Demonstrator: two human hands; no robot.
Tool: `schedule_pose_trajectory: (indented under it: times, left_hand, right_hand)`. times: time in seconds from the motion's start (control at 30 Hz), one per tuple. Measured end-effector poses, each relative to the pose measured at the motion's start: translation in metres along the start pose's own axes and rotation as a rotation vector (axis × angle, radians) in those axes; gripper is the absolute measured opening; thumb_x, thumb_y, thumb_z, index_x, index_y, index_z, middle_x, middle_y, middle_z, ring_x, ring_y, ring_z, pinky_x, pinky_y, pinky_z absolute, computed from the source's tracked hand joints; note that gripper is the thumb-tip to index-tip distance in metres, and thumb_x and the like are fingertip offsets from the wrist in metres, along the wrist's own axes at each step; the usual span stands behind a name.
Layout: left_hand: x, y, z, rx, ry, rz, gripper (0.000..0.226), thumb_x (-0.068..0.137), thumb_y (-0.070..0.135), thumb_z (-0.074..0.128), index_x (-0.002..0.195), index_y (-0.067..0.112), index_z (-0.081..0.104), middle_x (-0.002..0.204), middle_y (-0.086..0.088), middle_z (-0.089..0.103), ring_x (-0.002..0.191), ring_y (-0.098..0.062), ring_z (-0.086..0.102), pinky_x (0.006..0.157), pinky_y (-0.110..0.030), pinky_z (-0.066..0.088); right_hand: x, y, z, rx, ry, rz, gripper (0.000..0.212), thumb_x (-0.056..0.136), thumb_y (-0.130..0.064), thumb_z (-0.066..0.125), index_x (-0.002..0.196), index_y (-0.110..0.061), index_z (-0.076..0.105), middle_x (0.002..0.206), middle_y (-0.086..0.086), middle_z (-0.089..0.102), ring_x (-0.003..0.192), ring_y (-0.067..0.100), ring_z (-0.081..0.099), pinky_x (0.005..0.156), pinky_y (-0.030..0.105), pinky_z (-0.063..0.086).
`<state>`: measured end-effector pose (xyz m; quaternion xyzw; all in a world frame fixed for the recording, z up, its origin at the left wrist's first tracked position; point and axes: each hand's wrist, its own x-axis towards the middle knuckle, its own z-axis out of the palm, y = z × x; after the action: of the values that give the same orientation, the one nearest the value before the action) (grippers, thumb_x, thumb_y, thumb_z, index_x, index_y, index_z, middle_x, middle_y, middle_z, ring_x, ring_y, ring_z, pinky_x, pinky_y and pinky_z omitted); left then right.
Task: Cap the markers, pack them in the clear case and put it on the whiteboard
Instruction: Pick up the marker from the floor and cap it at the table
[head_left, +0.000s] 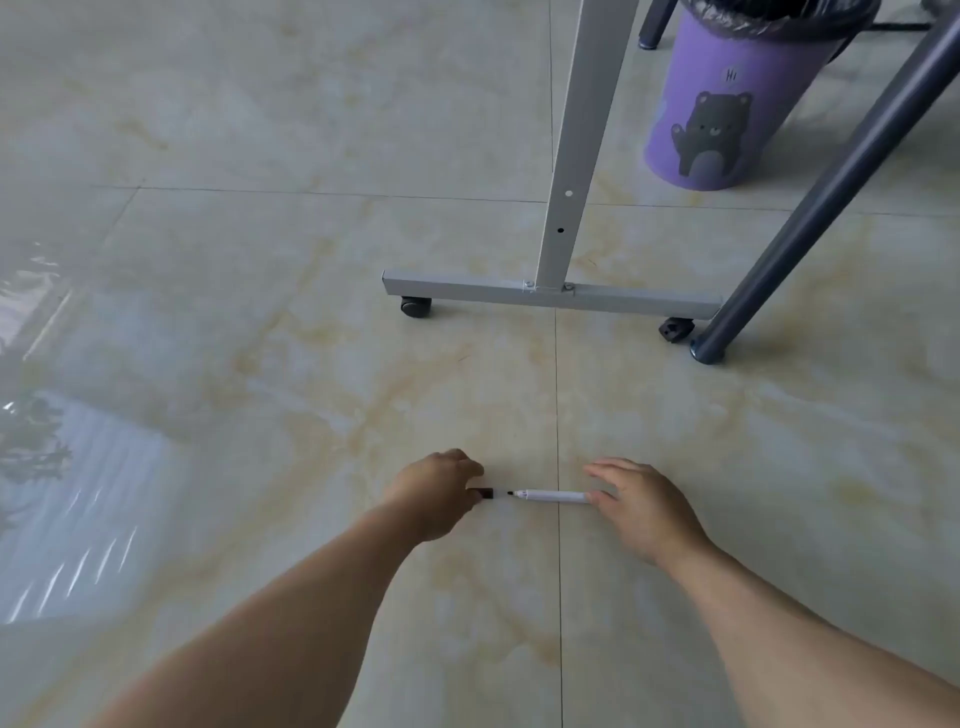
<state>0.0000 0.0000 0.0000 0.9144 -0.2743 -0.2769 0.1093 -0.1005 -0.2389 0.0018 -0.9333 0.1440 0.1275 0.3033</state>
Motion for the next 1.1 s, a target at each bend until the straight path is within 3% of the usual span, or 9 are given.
schedule_pose_trajectory:
  times: [0.17, 0.43, 0.63, 0.77, 0.9, 1.1]
  left_hand:
    - [0.004, -0.002, 0.013, 0.128, 0.046, 0.049, 0.031, 0.091, 0.033, 0.054, 0.121, 0.029, 0.055, 0.119, 0.006, 0.052, 0.107, -0.018, 0.047, 0.076, -0.033, 0.047]
    - [0.006, -0.005, 0.024, 0.103, 0.140, 0.086, 0.021, 0.091, 0.031, 0.053, 0.111, 0.029, 0.059, 0.113, 0.007, 0.052, 0.101, -0.020, 0.046, 0.073, -0.027, 0.039]
    - [0.007, -0.003, 0.025, 0.123, 0.142, 0.099, 0.019, 0.092, 0.028, 0.049, 0.107, 0.025, 0.060, 0.111, 0.004, 0.052, 0.099, -0.021, 0.046, 0.076, -0.027, 0.038]
    - [0.007, -0.002, 0.022, 0.128, 0.130, 0.096, 0.019, 0.094, 0.026, 0.046, 0.107, 0.021, 0.058, 0.111, 0.001, 0.054, 0.099, -0.022, 0.048, 0.079, -0.031, 0.041]
    - [-0.004, 0.008, -0.002, 0.101, 0.114, 0.056, 0.016, 0.095, 0.027, 0.047, 0.105, 0.020, 0.057, 0.104, 0.000, 0.062, 0.093, -0.022, 0.055, 0.071, -0.034, 0.046]
    - [-0.061, 0.055, -0.095, 0.060, 0.140, 0.070, 0.013, 0.095, 0.026, 0.048, 0.104, 0.021, 0.057, 0.099, 0.003, 0.065, 0.090, -0.020, 0.056, 0.068, -0.034, 0.047]
  right_hand:
    - [0.004, 0.002, 0.014, -0.143, -0.017, -0.079, 0.032, 0.088, -0.024, 0.061, 0.119, -0.021, 0.064, 0.126, -0.009, 0.060, 0.115, 0.019, 0.049, 0.093, 0.027, 0.038]
    - [0.008, 0.008, 0.026, -0.182, 0.054, -0.171, 0.031, 0.074, -0.019, 0.075, 0.104, -0.021, 0.071, 0.103, -0.004, 0.066, 0.090, 0.028, 0.056, 0.073, 0.036, 0.049]
    - [0.008, 0.011, 0.030, -0.198, 0.101, -0.190, 0.014, 0.070, -0.018, 0.077, 0.080, -0.024, 0.069, 0.084, -0.006, 0.062, 0.074, 0.025, 0.053, 0.056, 0.032, 0.043]
    - [0.006, 0.007, 0.026, -0.225, 0.084, -0.188, 0.007, 0.078, -0.019, 0.071, 0.082, -0.023, 0.066, 0.083, -0.004, 0.059, 0.078, 0.026, 0.051, 0.059, 0.031, 0.038]
    - [-0.006, -0.004, -0.001, -0.240, 0.080, -0.163, 0.004, 0.081, -0.020, 0.066, 0.085, -0.022, 0.065, 0.086, -0.004, 0.060, 0.081, 0.025, 0.050, 0.061, 0.032, 0.039]
    - [-0.063, -0.058, -0.100, -0.219, 0.130, -0.124, 0.004, 0.083, -0.021, 0.066, 0.083, -0.024, 0.063, 0.083, -0.008, 0.058, 0.076, 0.020, 0.045, 0.057, 0.030, 0.034]
